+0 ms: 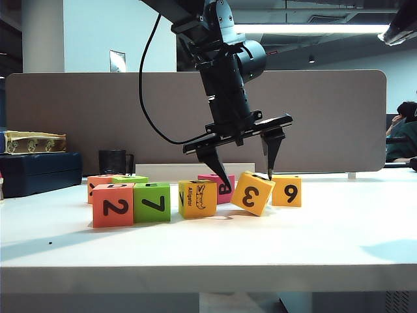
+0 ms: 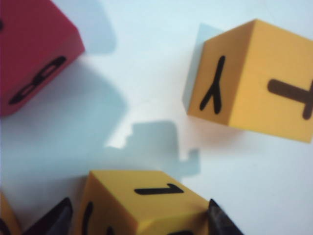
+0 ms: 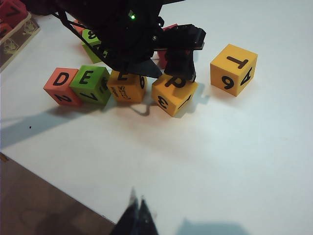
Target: Select the appropriate blocks from the scattered letter blocks on the table and arrange them in a row to spell out "DEEP".
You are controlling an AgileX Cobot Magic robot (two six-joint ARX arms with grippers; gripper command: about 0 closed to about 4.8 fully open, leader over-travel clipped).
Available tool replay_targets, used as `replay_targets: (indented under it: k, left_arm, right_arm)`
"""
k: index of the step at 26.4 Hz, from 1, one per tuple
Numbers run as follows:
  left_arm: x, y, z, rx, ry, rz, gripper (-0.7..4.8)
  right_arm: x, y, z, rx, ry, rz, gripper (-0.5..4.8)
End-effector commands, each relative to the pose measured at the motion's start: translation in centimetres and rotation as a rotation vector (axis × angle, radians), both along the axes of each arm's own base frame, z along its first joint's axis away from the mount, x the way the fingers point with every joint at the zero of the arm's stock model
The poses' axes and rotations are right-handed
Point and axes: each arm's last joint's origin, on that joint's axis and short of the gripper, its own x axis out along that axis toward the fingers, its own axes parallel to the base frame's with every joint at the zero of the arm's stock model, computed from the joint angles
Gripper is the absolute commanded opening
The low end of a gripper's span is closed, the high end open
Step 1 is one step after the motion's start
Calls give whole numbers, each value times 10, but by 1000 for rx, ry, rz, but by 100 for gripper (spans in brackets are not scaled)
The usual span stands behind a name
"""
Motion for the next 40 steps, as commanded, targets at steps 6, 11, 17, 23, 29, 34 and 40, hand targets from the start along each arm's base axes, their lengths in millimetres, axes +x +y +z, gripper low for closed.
replay_targets:
  k: [6,11,17,23,29,34,40]
  left_arm:
    - [0,-3,9,-28,-38,-54,345]
    - [1,2,13,3,-64,-76,344]
    - [2,5,24,89,-171,-228,345]
    - [0,6,42,214,-295,-530,334]
    - [4,8,44,250,-346,-606,241]
    - [-2,4,42,224,-341,-776,251]
    - [-8,1,41,208,-328,-880,399]
  right_arm:
    - [0,0,3,4,-15,4,-5]
    - [0,0,3,4,-15,4,-5]
    - [0,0,3,4,-14,4,-5]
    - [0,0,3,3,-14,4,-5]
    - [0,0,2,2,-10,4,-5]
    - [0,0,2,2,-9,4,-5]
    - [0,0,2,2,-9,4,-5]
